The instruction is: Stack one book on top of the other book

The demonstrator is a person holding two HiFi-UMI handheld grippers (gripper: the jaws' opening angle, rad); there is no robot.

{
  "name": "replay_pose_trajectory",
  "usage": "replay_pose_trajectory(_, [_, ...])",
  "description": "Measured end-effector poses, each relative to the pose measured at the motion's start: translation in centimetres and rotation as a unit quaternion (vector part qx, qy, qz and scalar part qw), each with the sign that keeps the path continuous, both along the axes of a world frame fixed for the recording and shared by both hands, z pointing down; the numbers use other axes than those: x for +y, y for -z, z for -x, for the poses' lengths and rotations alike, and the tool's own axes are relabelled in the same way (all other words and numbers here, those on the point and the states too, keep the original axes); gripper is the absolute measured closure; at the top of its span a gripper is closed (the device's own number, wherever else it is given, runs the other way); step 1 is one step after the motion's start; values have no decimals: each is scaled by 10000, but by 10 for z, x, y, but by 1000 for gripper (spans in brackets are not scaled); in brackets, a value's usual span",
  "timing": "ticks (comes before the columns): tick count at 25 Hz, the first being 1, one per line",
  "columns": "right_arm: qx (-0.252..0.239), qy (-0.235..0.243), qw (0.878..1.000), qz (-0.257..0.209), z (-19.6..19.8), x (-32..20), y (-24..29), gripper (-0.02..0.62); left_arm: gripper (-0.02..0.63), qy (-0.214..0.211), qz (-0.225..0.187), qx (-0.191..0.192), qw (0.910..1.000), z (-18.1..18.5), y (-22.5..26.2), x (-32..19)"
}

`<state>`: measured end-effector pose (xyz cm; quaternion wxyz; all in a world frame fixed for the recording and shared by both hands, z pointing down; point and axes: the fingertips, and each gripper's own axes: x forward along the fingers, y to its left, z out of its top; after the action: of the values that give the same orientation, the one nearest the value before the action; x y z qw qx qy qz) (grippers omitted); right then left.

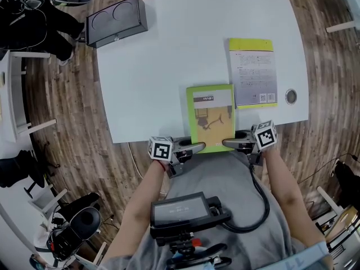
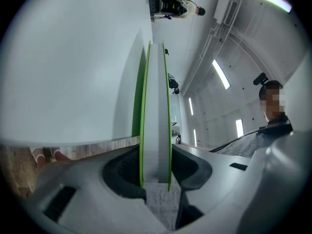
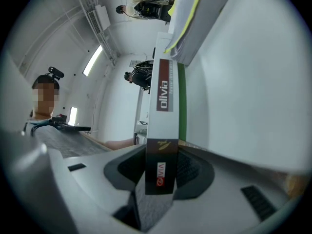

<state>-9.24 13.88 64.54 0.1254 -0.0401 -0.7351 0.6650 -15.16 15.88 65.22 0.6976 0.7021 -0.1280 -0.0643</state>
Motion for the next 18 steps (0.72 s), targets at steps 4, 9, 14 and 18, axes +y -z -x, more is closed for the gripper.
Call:
replay_pose_trajectory(4, [-25,3,10000,-61,1,-2,9,439,453,18,-85,15,10000,1,8,-2])
replay_pose_trajectory(9, [-37,34,9999,-115,3,-2,23,439,453,-15,-141,13,9999,3,23,-2])
replay_pose_trajectory(14, [-75,55,9999,-120,-7,-14,39,439,453,-11,-116,-9,9999,-8,41,-14])
replay_pose_trajectory(18, [-204,-6,9997,-138,-15,-28,57,439,453,-11,-113,75,9999,-17,59,-26])
